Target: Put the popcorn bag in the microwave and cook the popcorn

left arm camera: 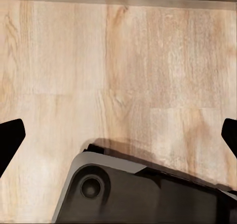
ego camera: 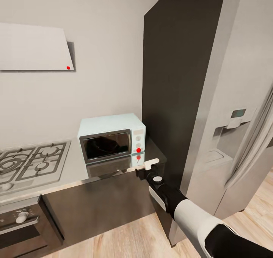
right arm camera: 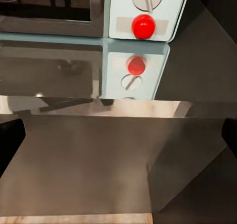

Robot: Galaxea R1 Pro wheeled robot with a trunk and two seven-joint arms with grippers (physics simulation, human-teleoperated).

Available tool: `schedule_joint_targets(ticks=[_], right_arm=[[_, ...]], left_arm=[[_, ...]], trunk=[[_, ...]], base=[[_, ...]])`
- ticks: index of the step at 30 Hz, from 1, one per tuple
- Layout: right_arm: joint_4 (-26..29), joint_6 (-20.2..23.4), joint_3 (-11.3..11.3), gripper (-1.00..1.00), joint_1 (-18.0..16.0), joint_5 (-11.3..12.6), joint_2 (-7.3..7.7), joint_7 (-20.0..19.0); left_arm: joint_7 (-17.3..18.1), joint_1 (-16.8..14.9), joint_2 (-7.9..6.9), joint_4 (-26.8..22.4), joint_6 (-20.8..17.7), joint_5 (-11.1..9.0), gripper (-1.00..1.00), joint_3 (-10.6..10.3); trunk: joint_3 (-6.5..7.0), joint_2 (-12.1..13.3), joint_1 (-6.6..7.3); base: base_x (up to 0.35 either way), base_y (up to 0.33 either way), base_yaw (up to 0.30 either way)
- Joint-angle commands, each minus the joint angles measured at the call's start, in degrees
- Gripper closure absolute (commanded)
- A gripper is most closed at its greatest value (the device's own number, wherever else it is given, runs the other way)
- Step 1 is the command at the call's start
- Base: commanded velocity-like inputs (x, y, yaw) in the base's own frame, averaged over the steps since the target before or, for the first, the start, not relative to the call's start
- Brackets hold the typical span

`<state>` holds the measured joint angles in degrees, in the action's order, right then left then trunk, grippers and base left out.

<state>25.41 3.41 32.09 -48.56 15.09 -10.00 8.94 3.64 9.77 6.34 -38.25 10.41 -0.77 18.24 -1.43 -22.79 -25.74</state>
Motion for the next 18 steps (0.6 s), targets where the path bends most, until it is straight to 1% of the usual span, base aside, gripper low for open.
schedule_joint_targets(ticks=[1, 2, 3, 5, 7, 8, 14, 18], right_arm=[[0.0, 0.2, 0.4, -1.00, -0.1, 0.4, 0.00, 0.3], [0.1, 0.2, 0.4, -1.00, -0.1, 0.4, 0.00, -0.4], [0.6, 0.2, 0.4, -1.00, -0.1, 0.4, 0.00, -1.4], [1.8, 0.4, 0.4, -1.00, -0.1, 0.4, 0.00, -2.0], [2.3, 0.5, 0.4, -1.00, -0.2, 0.4, 0.00, -2.2], [2.4, 0.5, 0.4, 1.00, -0.1, 0.4, 0.00, -2.2], [2.5, 0.5, 0.4, 1.00, -0.5, 0.6, 0.00, -2.2], [2.3, 0.5, 0.4, 1.00, -0.7, 0.6, 0.00, -2.2]], left_arm=[[0.4, -0.1, 0.07, 0.1, 0.0, -0.1, -1.00, 0.4], [0.4, -0.5, 0.07, 0.8, 0.0, 0.0, -1.00, 0.5], [0.4, -1.8, 0.07, 2.4, 0.1, 0.0, -1.00, 0.6], [0.4, -3.5, 0.07, 5.5, 0.9, 0.2, -1.00, 0.6], [0.4, -4.5, 0.07, 7.7, 1.8, 0.2, -1.00, 0.6], [0.4, -4.8, 0.07, 8.2, 2.0, 0.2, -1.00, 0.7], [0.4, -4.7, 0.07, 8.9, 2.2, 0.1, -1.00, 0.7], [0.4, -4.7, 0.07, 8.9, 2.2, 0.1, -1.00, 0.7]], trunk=[[-0.12, -0.1, -0.04], [-0.12, -0.1, -0.04], [-0.12, -0.1, -0.04], [-0.12, -0.1, -0.04], [-0.12, -0.1, -0.04], [-0.12, -0.1, -0.04], [-0.12, -0.1, -0.04], [-0.12, -0.1, -0.04]], base=[[0.031, 0.000, 0.000], [0.150, 0.000, 0.000], [0.263, 0.000, 0.000], [0.304, 0.000, 0.000], [0.198, 0.000, 0.000], [0.069, 0.000, 0.000], [0.037, 0.000, 0.000], [0.270, 0.000, 0.000]])
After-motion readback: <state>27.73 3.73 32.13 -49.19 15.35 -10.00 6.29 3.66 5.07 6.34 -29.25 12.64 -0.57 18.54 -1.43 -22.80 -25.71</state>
